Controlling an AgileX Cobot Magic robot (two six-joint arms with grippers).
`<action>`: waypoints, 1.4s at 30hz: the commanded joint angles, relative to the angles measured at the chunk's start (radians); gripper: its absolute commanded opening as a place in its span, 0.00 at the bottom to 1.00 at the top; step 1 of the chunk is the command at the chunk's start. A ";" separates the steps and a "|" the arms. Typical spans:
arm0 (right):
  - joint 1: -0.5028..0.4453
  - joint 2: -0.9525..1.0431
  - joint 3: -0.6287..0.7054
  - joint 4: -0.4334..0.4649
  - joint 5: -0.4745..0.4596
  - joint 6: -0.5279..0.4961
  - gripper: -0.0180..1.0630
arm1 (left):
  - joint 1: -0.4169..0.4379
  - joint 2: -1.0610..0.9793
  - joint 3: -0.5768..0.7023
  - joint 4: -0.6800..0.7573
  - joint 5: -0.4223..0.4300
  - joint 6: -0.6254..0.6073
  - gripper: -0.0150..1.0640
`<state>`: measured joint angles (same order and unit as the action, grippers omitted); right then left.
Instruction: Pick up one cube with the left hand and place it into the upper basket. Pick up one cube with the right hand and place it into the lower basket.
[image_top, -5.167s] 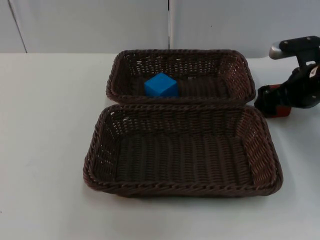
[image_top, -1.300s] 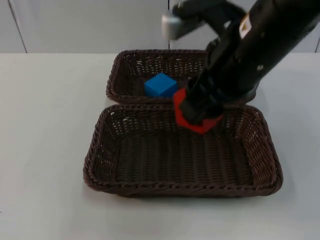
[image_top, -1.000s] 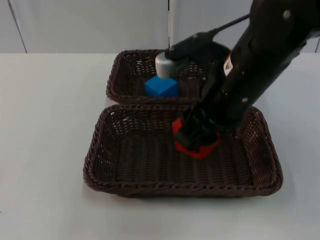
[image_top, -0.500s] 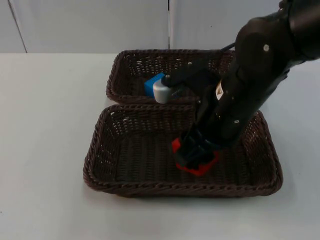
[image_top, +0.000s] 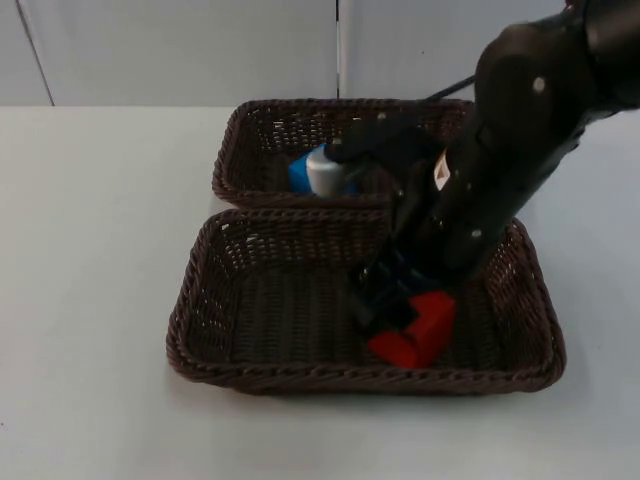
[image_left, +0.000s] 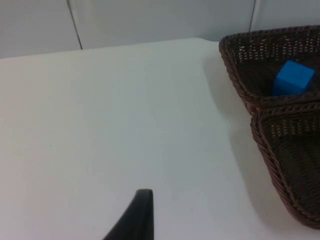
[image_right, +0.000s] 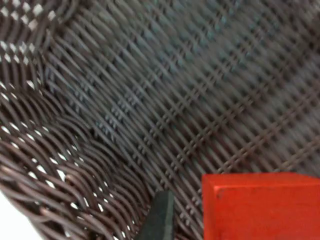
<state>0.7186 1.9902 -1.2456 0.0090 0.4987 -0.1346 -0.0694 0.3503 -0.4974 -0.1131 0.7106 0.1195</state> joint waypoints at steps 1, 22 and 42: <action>0.004 -0.056 0.000 0.002 0.008 -0.005 0.74 | 0.002 -0.004 0.004 -0.002 -0.009 -0.005 0.95; 0.004 -0.546 0.000 0.056 0.081 -0.005 0.74 | 0.002 -0.004 0.004 -0.002 -0.009 -0.005 0.95; 0.004 -0.869 0.238 0.072 0.051 -0.005 0.74 | 0.002 -0.004 0.004 -0.155 0.002 0.130 0.95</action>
<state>0.7208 1.1380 -1.0176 0.0782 0.5620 -0.1346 -0.0694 0.3503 -0.4974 -0.2299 0.7124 0.2149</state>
